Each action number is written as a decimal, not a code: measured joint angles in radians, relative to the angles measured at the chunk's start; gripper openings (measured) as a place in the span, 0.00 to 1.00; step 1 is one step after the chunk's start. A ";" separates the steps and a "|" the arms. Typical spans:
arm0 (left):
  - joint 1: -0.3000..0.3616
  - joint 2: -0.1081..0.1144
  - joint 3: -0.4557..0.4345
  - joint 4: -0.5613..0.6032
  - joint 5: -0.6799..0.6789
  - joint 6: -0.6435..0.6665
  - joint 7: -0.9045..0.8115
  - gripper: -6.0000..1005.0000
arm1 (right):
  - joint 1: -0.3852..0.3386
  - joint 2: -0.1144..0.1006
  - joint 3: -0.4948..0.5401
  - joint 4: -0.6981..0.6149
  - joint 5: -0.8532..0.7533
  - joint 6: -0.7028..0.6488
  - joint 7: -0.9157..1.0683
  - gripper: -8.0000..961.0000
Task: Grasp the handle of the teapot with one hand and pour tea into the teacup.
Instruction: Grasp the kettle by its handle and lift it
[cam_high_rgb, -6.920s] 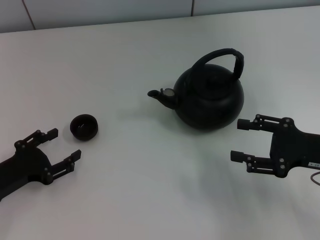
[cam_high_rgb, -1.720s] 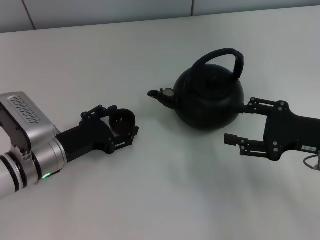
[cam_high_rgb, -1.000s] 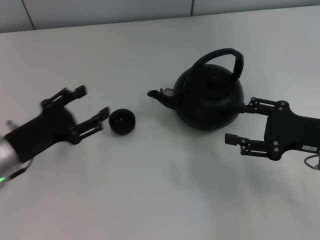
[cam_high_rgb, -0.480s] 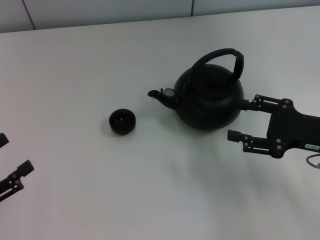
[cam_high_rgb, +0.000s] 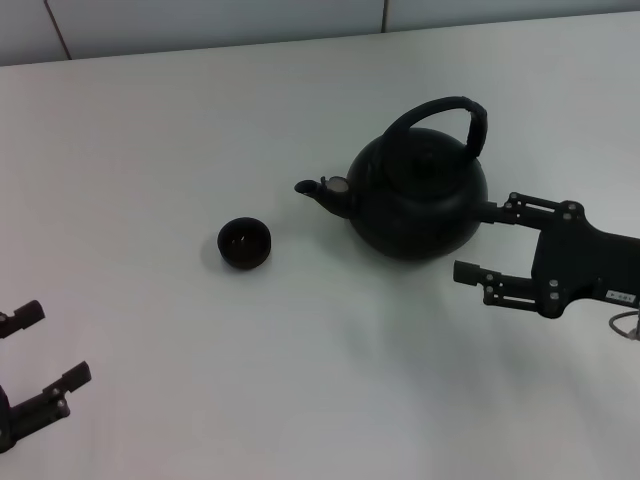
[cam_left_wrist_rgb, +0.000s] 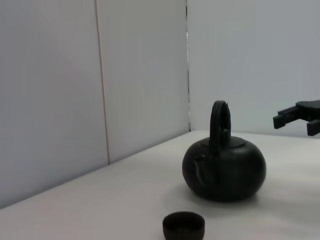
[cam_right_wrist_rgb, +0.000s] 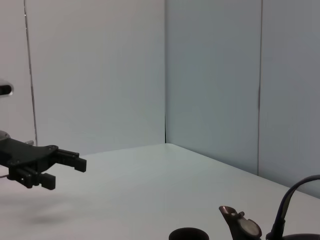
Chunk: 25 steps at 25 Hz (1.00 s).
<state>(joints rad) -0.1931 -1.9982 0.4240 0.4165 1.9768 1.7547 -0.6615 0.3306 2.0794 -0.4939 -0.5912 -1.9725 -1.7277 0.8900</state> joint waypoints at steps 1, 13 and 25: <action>0.000 0.002 0.000 0.001 0.005 0.001 0.000 0.81 | 0.000 0.000 0.000 0.002 0.000 0.000 0.000 0.72; -0.007 -0.010 -0.005 0.020 0.028 -0.002 -0.007 0.81 | -0.056 0.004 0.041 0.186 0.182 -0.002 -0.143 0.72; -0.013 -0.024 -0.010 0.015 0.020 -0.002 -0.008 0.81 | -0.060 0.010 0.320 0.897 0.559 0.202 -0.826 0.71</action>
<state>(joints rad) -0.2061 -2.0218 0.4136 0.4316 1.9966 1.7523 -0.6699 0.2706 2.0891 -0.1739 0.3060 -1.4137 -1.5257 0.0637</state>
